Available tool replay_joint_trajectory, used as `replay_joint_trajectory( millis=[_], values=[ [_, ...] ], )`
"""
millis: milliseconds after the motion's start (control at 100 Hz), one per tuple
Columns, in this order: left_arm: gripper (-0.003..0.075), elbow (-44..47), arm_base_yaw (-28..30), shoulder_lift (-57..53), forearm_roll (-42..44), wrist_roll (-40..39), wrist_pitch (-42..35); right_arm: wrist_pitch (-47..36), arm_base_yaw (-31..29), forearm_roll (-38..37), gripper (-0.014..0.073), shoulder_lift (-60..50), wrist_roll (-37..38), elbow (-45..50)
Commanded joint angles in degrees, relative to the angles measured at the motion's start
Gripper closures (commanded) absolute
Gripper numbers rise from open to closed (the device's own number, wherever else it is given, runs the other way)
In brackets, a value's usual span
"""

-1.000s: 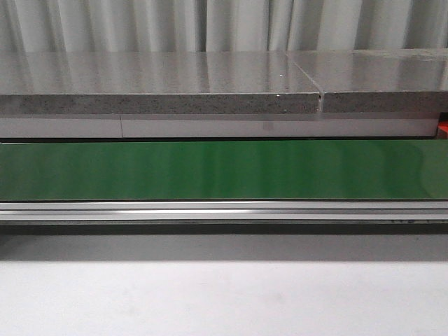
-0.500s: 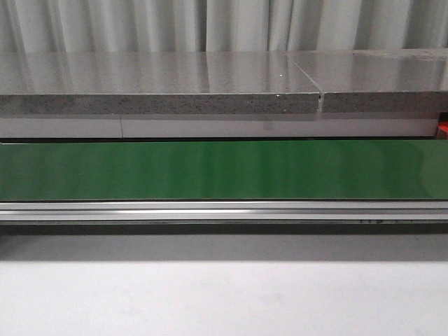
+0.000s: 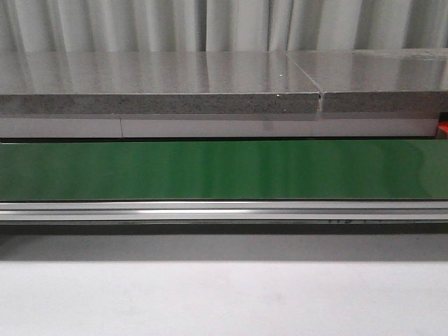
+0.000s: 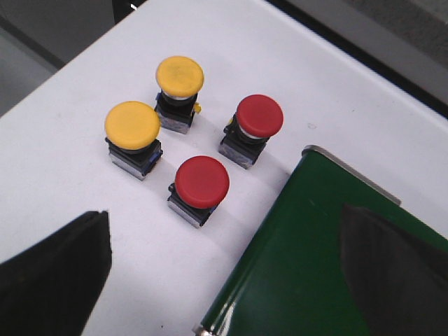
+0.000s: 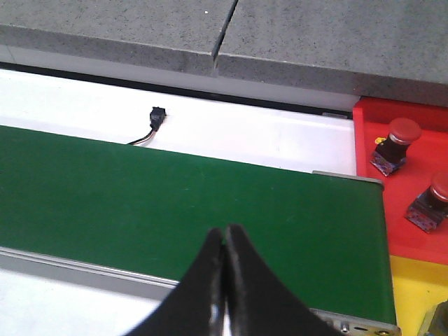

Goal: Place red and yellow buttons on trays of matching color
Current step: 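Move the left gripper down over the next red push-button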

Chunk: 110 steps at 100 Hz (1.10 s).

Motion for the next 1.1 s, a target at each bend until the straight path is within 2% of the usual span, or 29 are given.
replay_joint_trajectory(
  millis=[0,330,800,1090],
  values=[
    [0.0102,-3.57,0.06,2.83,-0.23,-0.34,-3.86,-3.34,0.10,0.90,0.0659,-0.18,-0.63,-1.39],
    [0.0102,-7.30,0.06,14.13,-0.09,-0.34,-5.60,-3.34,0.10,0.90,0.0659,-0.18,-0.63,-1.39],
    [0.0102,-7.32,0.06,20.75,-0.09,-0.34,-11.74,-3.34,0.10,0.90,0.0659,-0.18,-0.63,-1.39],
    [0.0102,-7.32,3.04,23.39,-0.57,-0.34,-12.17,-3.34,0.10,0.90,0.0659,-0.18,-0.63,-1.39]
  ],
)
